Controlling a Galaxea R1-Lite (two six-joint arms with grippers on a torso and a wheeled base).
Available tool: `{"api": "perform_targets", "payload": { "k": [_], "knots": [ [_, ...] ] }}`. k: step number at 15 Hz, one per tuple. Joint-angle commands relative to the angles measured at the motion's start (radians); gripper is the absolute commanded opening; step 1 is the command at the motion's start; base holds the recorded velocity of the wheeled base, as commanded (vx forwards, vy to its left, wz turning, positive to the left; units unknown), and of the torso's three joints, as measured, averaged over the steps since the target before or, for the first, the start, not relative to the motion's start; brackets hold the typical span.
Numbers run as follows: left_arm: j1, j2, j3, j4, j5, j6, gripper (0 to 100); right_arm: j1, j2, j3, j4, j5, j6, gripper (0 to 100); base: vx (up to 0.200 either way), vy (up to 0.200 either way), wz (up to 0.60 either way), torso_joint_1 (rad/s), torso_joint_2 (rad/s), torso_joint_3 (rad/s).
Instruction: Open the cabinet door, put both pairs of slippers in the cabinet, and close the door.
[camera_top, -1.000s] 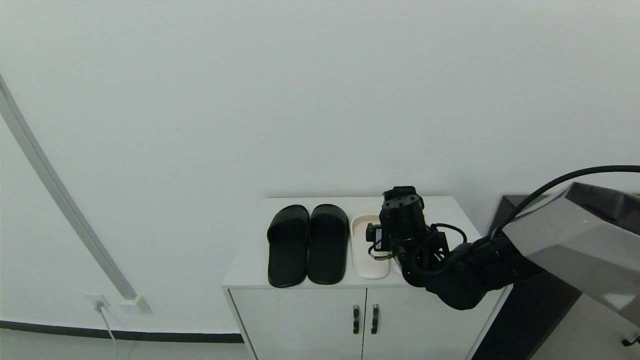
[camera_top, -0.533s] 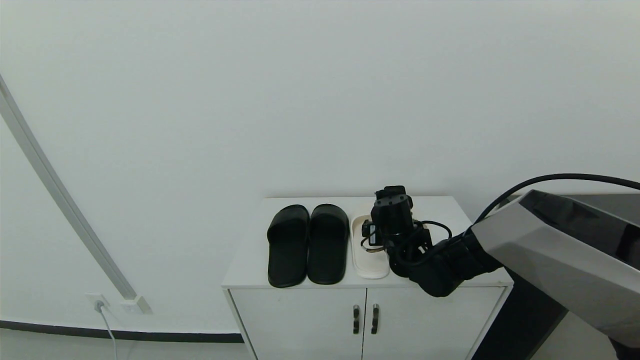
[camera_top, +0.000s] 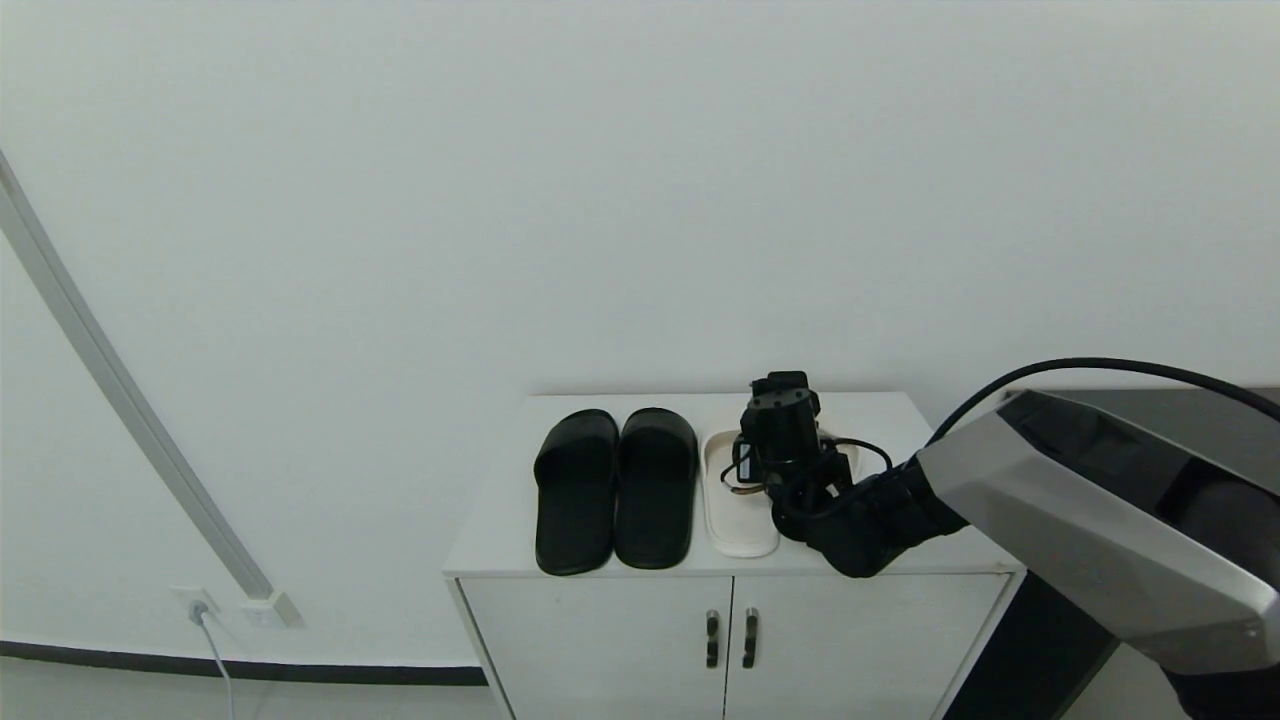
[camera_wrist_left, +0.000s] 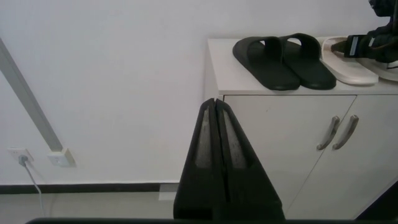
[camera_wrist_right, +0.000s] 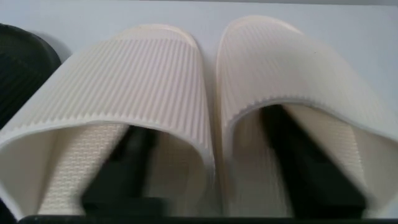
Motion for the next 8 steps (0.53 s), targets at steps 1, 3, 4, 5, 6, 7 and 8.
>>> {"api": "perform_targets", "payload": {
  "k": [1,3,4,5,6,7,8],
  "knots": [
    [0.000,0.001,-0.001,0.000,0.001,0.000,0,-0.001,0.003,-0.004,-0.001,0.001,0.000,0,0.000,0.000,0.00,0.000,0.00,0.000],
    [0.000,0.001,-0.001,0.000,0.001,-0.001,0,-0.003,0.003,-0.002,-0.001,0.002,0.000,0,0.000,0.000,0.00,0.000,0.00,0.000],
    [0.000,0.001,0.000,0.000,0.001,-0.001,0,-0.003,0.003,-0.002,-0.001,0.002,-0.003,0,0.000,0.000,0.00,0.000,0.00,0.000],
    [0.000,0.001,-0.001,0.000,0.001,-0.001,0,-0.003,0.003,-0.002,-0.002,0.002,-0.004,0,0.000,0.000,0.00,0.000,0.00,0.000],
    [0.000,0.001,0.000,0.000,0.001,-0.001,0,-0.003,-0.008,0.004,-0.013,0.002,-0.006,0,0.000,0.000,0.00,0.000,0.00,0.000],
    [0.000,0.001,0.000,0.000,0.001,-0.001,0,-0.003,-0.038,0.018,-0.020,0.001,-0.008,0,0.000,0.000,0.00,0.000,0.00,0.000],
    [0.000,0.001,0.000,0.000,0.002,-0.004,0,-0.003,-0.080,0.048,-0.022,0.002,-0.012,0,0.000,0.000,0.00,0.000,0.00,0.000]
  ]
}}
